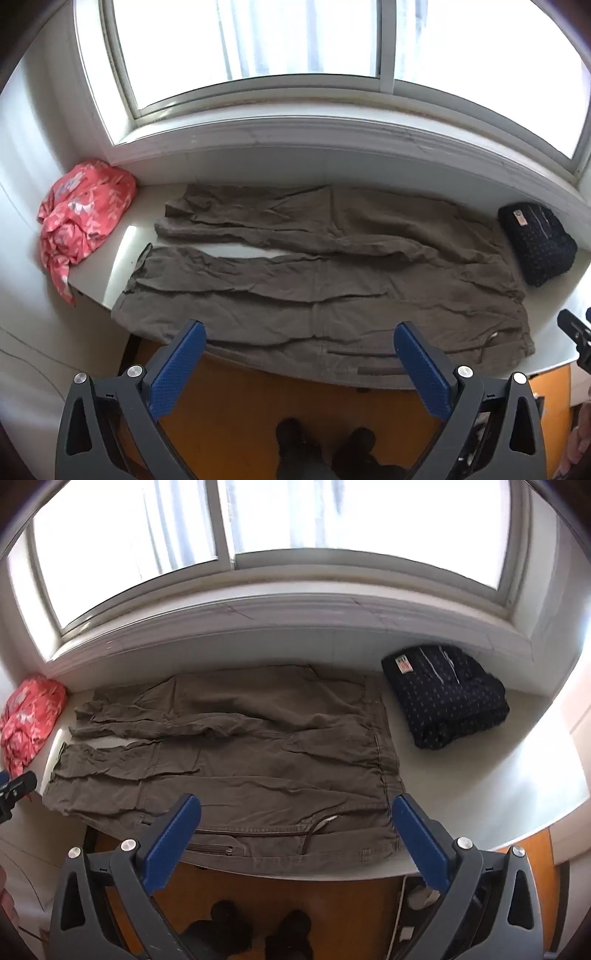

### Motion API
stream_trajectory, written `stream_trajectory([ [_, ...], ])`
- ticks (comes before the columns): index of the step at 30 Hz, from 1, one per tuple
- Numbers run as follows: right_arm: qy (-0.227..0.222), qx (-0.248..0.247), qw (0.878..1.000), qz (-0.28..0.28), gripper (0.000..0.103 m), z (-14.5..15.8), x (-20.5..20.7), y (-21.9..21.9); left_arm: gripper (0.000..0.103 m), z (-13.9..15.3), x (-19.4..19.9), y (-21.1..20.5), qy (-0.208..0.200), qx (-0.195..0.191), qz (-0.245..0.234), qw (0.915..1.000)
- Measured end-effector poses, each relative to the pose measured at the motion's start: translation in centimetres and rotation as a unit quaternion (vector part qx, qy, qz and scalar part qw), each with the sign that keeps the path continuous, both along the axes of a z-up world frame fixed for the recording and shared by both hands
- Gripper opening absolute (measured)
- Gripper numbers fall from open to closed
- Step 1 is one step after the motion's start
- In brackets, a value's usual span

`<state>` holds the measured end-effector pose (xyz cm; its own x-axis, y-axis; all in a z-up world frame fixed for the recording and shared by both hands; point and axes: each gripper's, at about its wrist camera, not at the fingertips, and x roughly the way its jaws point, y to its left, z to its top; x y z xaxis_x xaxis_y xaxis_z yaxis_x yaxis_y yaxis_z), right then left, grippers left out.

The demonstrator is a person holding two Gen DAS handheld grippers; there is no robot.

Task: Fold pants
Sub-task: 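Move both open grippers over the olive cargo pants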

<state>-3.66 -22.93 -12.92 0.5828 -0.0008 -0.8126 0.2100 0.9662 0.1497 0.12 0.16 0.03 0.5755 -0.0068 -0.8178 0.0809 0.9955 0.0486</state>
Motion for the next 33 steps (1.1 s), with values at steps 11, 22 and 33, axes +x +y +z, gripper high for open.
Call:
stream_trajectory([
  [11,-0.009,-0.042,0.997,-0.061,0.101,1.5,-0.3,1.8,0.103,-0.7,2.9,2.3,0.009,-0.028,-0.029,0.9991],
  [22,-0.001,-0.044,0.996,-0.077,0.101,1.2,1.0,3.1,0.103,-1.7,5.1,4.7,0.021,-0.048,-0.034,0.9980],
  [33,-0.022,-0.046,0.997,-0.063,0.101,1.5,1.4,4.9,0.103,-1.7,6.1,5.6,0.013,-0.052,-0.046,0.9975],
])
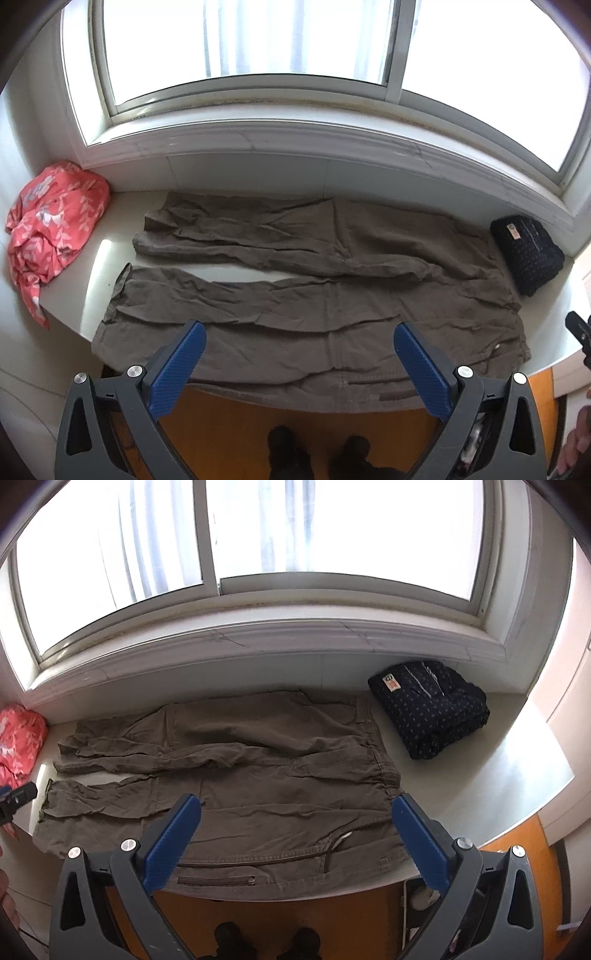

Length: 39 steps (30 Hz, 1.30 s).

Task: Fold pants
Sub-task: 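Move both open grippers over the olive cargo pants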

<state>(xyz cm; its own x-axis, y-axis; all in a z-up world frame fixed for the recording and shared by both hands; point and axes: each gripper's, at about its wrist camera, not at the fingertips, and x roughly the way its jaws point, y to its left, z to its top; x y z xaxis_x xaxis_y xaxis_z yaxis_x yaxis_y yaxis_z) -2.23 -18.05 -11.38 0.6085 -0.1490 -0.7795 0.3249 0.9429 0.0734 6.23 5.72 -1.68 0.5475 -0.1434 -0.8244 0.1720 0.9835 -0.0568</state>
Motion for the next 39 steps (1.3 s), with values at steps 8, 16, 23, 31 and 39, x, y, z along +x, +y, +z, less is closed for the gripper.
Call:
stream_trajectory([
  [8,0.011,-0.013,1.000,0.015,0.101,-1.2,0.7,0.6,0.103,-0.5,0.4,0.3,-0.004,-0.006,-0.004,1.0000],
  [16,0.021,-0.004,1.000,0.012,0.101,-2.4,0.8,0.6,0.103,-1.2,0.9,0.5,0.001,-0.005,-0.001,1.0000],
  [23,0.050,-0.010,0.998,0.022,0.101,-5.2,1.3,0.9,0.103,-3.4,1.7,0.8,0.024,0.008,0.001,0.9997],
  [31,0.119,0.022,0.992,0.038,0.101,-13.2,2.6,0.3,0.103,-12.5,4.3,2.9,0.098,0.020,0.039,0.9942],
  [39,0.180,0.041,0.980,0.071,0.101,-18.7,5.3,1.4,0.103,-18.7,5.1,6.4,0.172,0.013,0.090,0.9809],
])
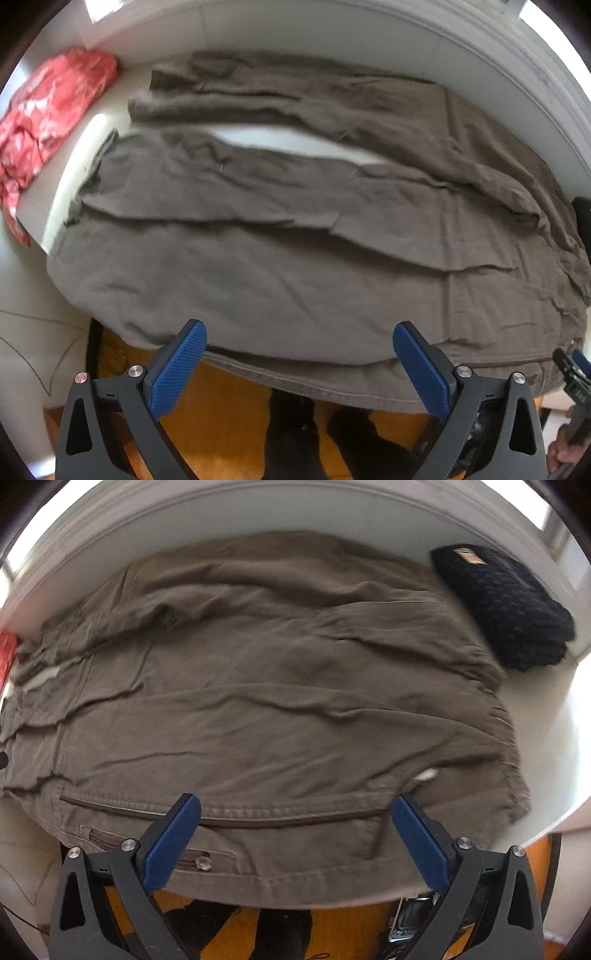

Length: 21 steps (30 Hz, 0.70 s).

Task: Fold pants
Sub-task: 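Move both open grippers over the olive cargo pants, then close the left gripper on the edge of a pants leg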

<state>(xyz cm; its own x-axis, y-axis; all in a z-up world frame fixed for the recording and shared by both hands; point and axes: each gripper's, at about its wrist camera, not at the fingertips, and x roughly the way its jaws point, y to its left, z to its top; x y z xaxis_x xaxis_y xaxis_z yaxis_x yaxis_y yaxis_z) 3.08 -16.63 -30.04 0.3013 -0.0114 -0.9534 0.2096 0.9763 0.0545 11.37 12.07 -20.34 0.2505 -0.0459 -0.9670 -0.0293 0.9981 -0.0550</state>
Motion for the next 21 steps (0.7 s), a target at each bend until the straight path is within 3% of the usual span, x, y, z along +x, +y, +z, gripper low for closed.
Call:
stream_trajectory([
  [4,0.004,-0.016,0.999,0.044,0.101,-0.3,1.1,2.2,0.103,-2.5,-0.8,3.0,0.034,-0.022,0.055,0.9977],
  [7,0.035,-0.026,0.997,0.065,0.101,-1.3,1.7,2.9,0.103,-4.1,-1.2,5.7,0.052,-0.044,0.100,0.9926],
  [10,0.038,0.005,0.998,0.049,0.101,-1.0,1.6,2.0,0.101,-5.2,-1.4,7.5,0.066,-0.058,0.131,0.9875],
  [21,0.053,0.015,0.993,0.101,0.102,-0.8,0.4,1.8,0.081,-5.4,-1.0,9.0,0.080,-0.084,0.152,0.9815],
])
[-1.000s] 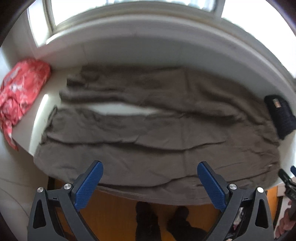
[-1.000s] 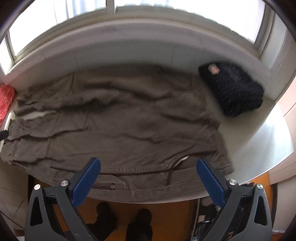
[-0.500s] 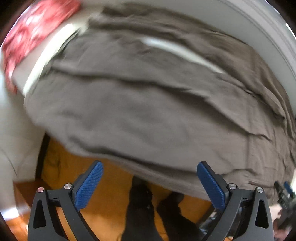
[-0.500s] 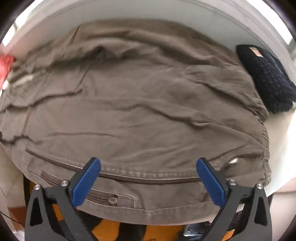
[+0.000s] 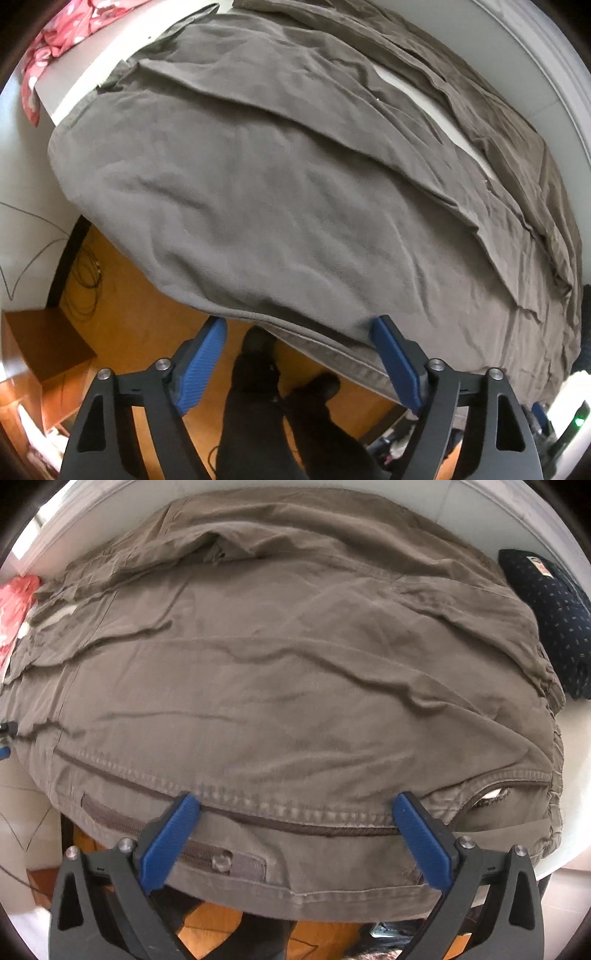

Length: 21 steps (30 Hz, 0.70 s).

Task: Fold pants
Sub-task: 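Close the left gripper on the edge of a pants leg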

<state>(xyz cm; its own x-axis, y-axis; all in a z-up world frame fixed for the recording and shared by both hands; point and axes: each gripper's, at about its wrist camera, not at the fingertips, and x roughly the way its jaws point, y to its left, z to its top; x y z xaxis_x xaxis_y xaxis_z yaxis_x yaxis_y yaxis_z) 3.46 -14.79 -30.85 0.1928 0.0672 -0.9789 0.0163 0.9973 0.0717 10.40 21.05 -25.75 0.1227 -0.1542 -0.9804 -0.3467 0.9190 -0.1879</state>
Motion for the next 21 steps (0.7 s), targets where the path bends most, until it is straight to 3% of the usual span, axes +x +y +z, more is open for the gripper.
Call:
stream_trajectory([
  [4,-0.003,0.001,1.000,0.007,0.102,0.2,-1.0,0.0,0.080,-0.5,-0.1,0.4,0.000,-0.005,0.010,0.9999],
  [12,-0.005,-0.006,1.000,-0.002,0.102,0.5,-1.0,1.1,0.065,-0.3,0.1,0.9,0.009,-0.016,0.039,0.9991],
  [18,-0.059,0.024,0.998,-0.016,0.102,3.3,-3.7,1.0,0.037,1.2,-0.7,-0.6,0.017,0.014,0.041,0.9989],
  [20,-0.067,0.046,0.997,-0.013,0.102,3.9,-4.8,0.9,0.019,1.7,-1.0,-1.5,0.016,0.020,0.038,0.9990],
  [21,-0.071,0.054,0.996,-0.009,0.102,4.1,-5.5,1.0,0.018,2.0,-1.1,-1.7,0.017,0.023,0.036,0.9990],
])
